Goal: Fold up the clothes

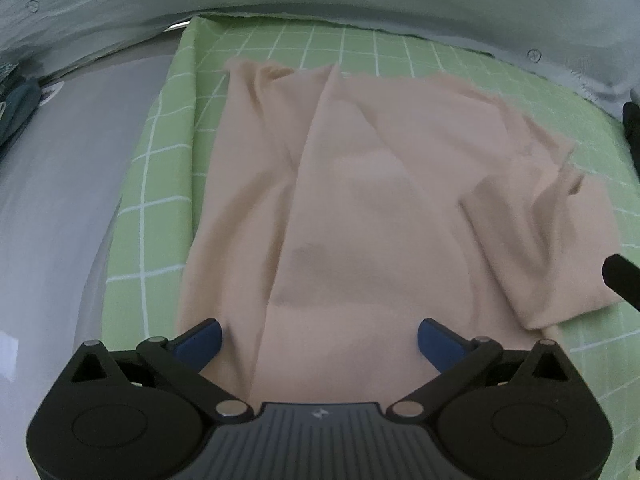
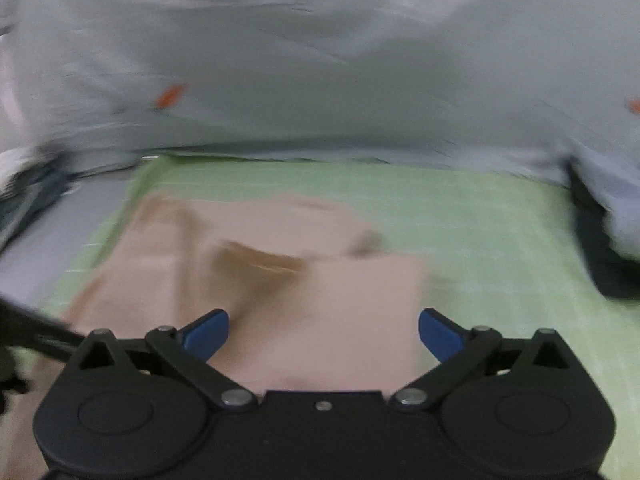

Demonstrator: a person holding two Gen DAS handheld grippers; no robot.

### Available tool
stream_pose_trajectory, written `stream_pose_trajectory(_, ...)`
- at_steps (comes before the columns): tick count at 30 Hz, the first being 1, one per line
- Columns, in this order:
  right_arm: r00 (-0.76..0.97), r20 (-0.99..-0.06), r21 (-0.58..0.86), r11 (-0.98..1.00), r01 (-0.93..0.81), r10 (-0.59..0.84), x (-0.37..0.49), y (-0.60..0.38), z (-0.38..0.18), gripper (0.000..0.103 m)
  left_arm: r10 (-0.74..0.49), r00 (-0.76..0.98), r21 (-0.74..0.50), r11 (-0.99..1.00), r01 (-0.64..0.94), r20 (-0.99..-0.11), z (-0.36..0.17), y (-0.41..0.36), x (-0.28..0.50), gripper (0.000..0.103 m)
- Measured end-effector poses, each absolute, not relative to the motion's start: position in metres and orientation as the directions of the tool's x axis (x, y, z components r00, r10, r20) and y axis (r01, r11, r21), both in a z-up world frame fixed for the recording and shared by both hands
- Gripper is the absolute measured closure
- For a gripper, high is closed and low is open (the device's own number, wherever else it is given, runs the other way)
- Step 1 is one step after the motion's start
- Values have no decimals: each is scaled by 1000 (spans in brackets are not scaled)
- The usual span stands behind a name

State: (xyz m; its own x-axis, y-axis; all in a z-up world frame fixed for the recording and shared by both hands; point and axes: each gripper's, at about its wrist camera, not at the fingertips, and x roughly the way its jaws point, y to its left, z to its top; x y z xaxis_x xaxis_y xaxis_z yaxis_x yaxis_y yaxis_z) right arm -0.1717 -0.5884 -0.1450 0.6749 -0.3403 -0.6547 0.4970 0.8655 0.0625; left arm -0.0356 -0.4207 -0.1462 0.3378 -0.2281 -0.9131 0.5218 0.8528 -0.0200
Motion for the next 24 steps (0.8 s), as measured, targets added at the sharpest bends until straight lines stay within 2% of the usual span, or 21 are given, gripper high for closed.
stream_pose_trajectory(6,514,-715,7,729,684,-475,-214,-626,-168,0,-301,385,-8,796,605,-872,-132,-432,-64,1)
stream_pose_trajectory(9,484,-735,38,684,729,-475,-226,-638,-177,0,-343,369,-22,758,652,-864,-130,-447,-68,3)
stream_pose_trajectory(10,476,-740,46,670,741,-475,-230,-641,-180,0,-358,363,-30,746,665,-860,-130,-451,-70,6)
stream_pose_trajectory(12,462,-748,43,661,750,-476,-235,-644,-182,0,-388,349,-44,720,692,-853,-130,-461,-72,23)
stream_pose_trajectory(15,451,-759,32,665,746,-470,-233,-645,-187,0,-431,327,-65,680,730,-841,-130,-474,-75,42)
stream_pose_trajectory(17,442,-766,21,669,743,-467,-231,-644,-190,0,-461,311,-83,655,751,-832,-130,-483,-76,45)
stream_pose_trajectory(20,430,-774,6,675,738,-464,-227,-643,-192,0,-469,318,-74,646,760,-824,-131,-495,-78,45)
stream_pose_trajectory(22,430,-776,3,678,735,-462,-226,-642,-193,0,-473,330,-67,646,760,-817,-131,-500,-78,64)
stream_pose_trajectory(23,430,-777,2,680,733,-461,-225,-642,-193,0,-478,340,-69,653,754,-810,-129,-497,-77,98)
stream_pose_trajectory(24,429,-778,1,681,732,-459,-225,-641,-193,0,-483,350,-71,660,748,-803,-126,-494,-75,97)
